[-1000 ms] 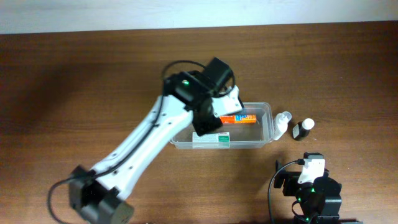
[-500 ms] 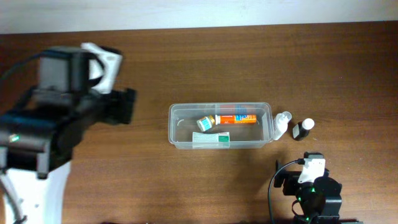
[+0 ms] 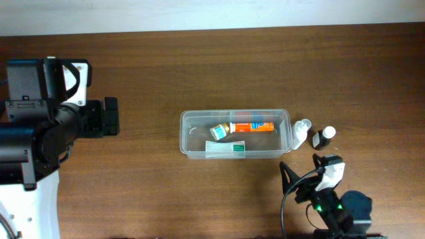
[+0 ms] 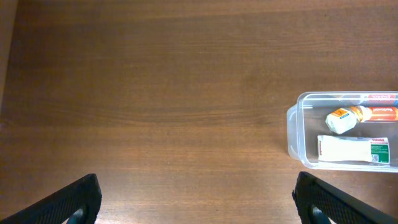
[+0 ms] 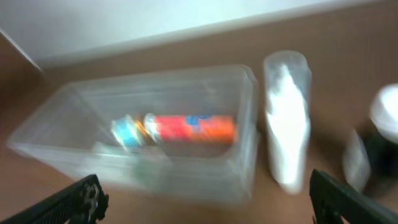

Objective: Pack container
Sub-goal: 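Reach the right gripper to the white spray bottle and grasp it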

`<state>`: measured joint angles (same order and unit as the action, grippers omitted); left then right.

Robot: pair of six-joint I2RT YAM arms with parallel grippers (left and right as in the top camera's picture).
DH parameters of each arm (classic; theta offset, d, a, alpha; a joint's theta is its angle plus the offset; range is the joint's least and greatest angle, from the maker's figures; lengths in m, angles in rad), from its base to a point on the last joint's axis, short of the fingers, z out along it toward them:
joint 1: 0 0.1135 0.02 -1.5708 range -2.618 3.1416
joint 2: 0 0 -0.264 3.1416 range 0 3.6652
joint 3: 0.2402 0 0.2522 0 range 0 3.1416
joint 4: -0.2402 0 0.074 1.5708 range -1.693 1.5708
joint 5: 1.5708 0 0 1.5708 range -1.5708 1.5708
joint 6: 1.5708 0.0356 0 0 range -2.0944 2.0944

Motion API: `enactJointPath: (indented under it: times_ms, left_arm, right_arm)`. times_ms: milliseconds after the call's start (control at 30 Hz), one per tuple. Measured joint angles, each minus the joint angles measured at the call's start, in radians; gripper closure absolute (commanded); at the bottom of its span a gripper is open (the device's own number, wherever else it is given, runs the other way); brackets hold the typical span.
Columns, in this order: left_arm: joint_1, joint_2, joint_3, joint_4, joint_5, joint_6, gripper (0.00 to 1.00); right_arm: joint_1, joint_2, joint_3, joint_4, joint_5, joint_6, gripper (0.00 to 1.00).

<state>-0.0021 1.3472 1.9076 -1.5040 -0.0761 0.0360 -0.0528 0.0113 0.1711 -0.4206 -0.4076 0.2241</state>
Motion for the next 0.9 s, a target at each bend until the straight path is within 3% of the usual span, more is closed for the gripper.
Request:
enactJointPath:
  times_ms: [167, 300, 667, 900]
  left_arm:
    - [0.000, 0.000, 0.000, 0.000, 0.000, 0.000, 0.01]
    - [0.000, 0.000, 0.000, -0.001, 0.000, 0.000, 0.00]
    - [0.000, 0.000, -0.002, -0.001, 0.000, -0.003, 0.00]
    - [0.000, 0.000, -0.002, -0.001, 0.000, -0.003, 0.01]
  right_arm:
    - [0.000, 0.042, 0.158, 0.034, -0.064, 0.073, 0.02]
    - [0.000, 0.213, 0.435, -0.098, -0.070, 0.073, 0.02]
    - [0.000, 0.959, 1.210, -0.747, -0.001, -0.113, 0.02]
    - [0.000, 1.273, 1.284, -0.835, 0.036, -0.106, 0.01]
